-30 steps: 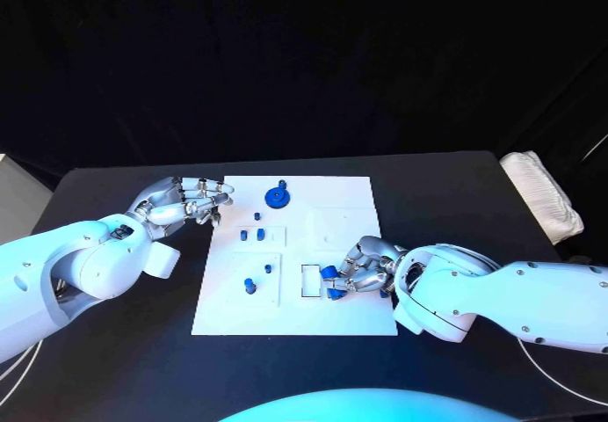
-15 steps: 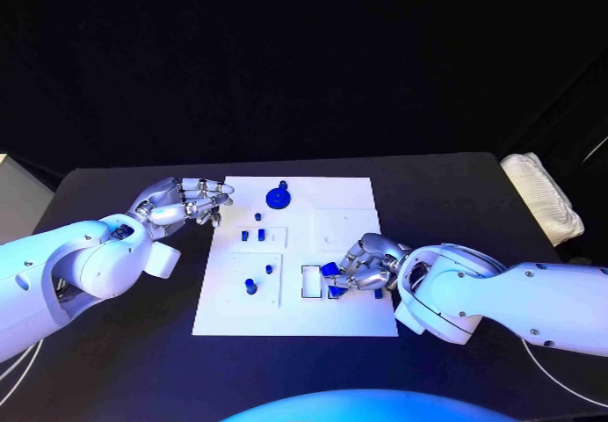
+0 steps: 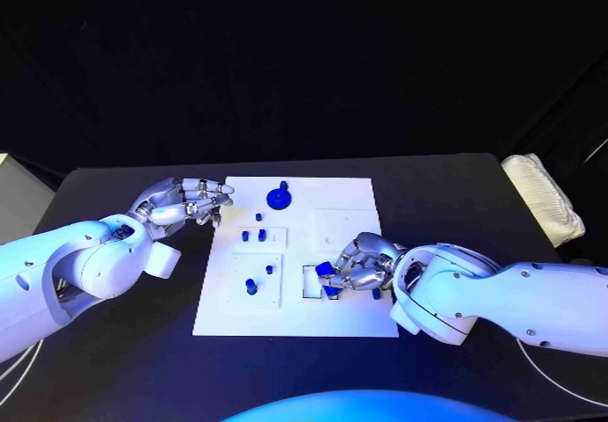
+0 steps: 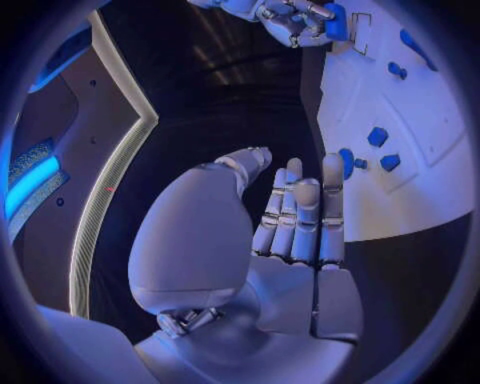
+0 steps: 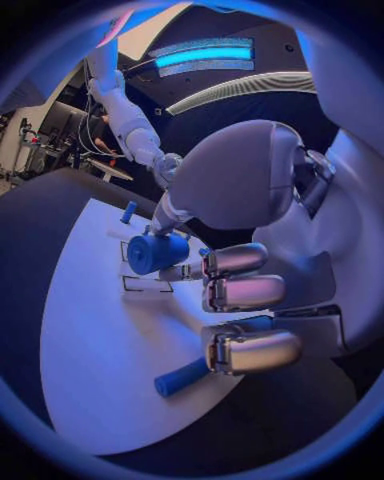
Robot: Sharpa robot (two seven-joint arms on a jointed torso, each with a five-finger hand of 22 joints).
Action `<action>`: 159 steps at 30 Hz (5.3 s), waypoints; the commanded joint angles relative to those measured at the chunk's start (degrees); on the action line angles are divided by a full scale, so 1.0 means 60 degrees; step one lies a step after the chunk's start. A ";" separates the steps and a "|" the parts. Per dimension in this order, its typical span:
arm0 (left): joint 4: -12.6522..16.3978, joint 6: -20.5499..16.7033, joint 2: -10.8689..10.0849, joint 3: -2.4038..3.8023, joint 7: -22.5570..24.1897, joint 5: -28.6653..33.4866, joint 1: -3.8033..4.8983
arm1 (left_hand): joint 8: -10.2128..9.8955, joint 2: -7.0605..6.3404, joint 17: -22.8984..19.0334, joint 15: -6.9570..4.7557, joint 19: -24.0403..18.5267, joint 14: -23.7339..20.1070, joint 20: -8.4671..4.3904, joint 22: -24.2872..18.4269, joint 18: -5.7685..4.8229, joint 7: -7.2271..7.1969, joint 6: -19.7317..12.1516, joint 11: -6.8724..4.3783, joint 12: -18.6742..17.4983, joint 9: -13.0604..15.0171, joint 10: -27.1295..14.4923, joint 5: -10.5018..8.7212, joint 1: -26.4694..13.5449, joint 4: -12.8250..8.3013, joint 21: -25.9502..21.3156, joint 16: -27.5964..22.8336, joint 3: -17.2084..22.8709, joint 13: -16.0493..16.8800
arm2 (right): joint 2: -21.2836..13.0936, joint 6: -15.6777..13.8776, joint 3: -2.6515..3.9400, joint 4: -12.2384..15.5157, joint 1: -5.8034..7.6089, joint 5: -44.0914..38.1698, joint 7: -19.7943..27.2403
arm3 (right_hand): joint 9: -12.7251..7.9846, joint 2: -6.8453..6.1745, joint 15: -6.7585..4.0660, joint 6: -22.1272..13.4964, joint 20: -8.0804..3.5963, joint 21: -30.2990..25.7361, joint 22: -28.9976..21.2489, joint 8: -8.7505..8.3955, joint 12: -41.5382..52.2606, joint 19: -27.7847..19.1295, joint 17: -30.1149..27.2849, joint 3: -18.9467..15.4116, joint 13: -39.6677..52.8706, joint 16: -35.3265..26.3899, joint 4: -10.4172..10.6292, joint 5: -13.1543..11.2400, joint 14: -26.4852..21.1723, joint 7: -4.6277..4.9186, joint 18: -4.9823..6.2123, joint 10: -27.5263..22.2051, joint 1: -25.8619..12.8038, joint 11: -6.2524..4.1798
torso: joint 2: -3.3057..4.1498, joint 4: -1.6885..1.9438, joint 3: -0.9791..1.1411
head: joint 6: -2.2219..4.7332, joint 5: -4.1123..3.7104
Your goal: Assemble the parts on the task board
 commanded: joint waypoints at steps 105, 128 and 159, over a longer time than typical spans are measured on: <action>-0.0019 0.0228 -0.0066 0.0005 -0.0167 0.0045 -0.0002 | 0.0029 0.0118 -0.0053 -0.0007 0.0039 -0.0011 0.0014 0.0002 0.0133 0.0026 -0.0167 0.0017 0.0236 -0.0038 -0.0367 0.0036 0.0103 -0.0033 -0.0044 0.0055 0.0025 0.0120 | 0.0518 0.1499 -0.0004 -0.0675 -0.0107 -0.0397 0.0342 | 0.0852 0.0965 -0.0319 0.0327 -0.0284 0.0057 0.2514 0.1164 0.0104 0.0999 0.2514 -0.3796 0.2188 0.0116 0.0077 -0.1559 0.1015 -0.0542 -0.0063 0.0786 0.1450 -0.0335 | 0.0003 -0.0008 0.0012 | 0.0065 0.0077; -0.0022 0.0258 -0.0091 0.0004 -0.0190 0.0017 -0.0002 | 0.0033 0.0118 -0.0047 -0.0006 0.0040 -0.0009 0.0014 0.0004 0.0133 0.0029 -0.0169 0.0019 0.0249 -0.0038 -0.0382 0.0035 0.0112 -0.0039 -0.0042 0.0058 0.0029 0.0126 | 0.0305 0.1600 -0.0005 -0.0472 -0.0109 -0.0542 0.0849 | 0.0917 0.0867 -0.0366 0.0303 -0.0330 0.0057 0.2514 0.1106 0.0118 0.0999 0.2514 -0.3115 0.2207 0.0116 0.0082 -0.1460 0.1015 -0.0603 -0.0063 0.0796 0.2241 -0.0387 | 0.0019 -0.0002 0.0023 | 0.0049 0.0086; -0.0027 0.0322 -0.0102 0.0004 -0.0274 -0.0025 -0.0002 | 0.0038 0.0119 -0.0042 -0.0003 0.0040 -0.0007 0.0015 0.0006 0.0133 0.0033 -0.0172 0.0024 0.0269 -0.0038 -0.0402 0.0033 0.0115 -0.0040 -0.0040 0.0062 0.0030 0.0135 | 0.0171 0.1076 -0.0002 -0.0316 -0.0108 -0.0339 0.1555 | 0.1007 0.0604 -0.0324 0.0421 -0.0298 0.0057 0.2514 0.1116 0.0136 0.0999 0.2514 -0.3086 0.2227 0.0116 0.0185 -0.1594 0.1015 -0.0545 -0.0063 0.0811 0.1159 -0.0336 | 0.0006 -0.0001 0.0010 | 0.0041 0.0100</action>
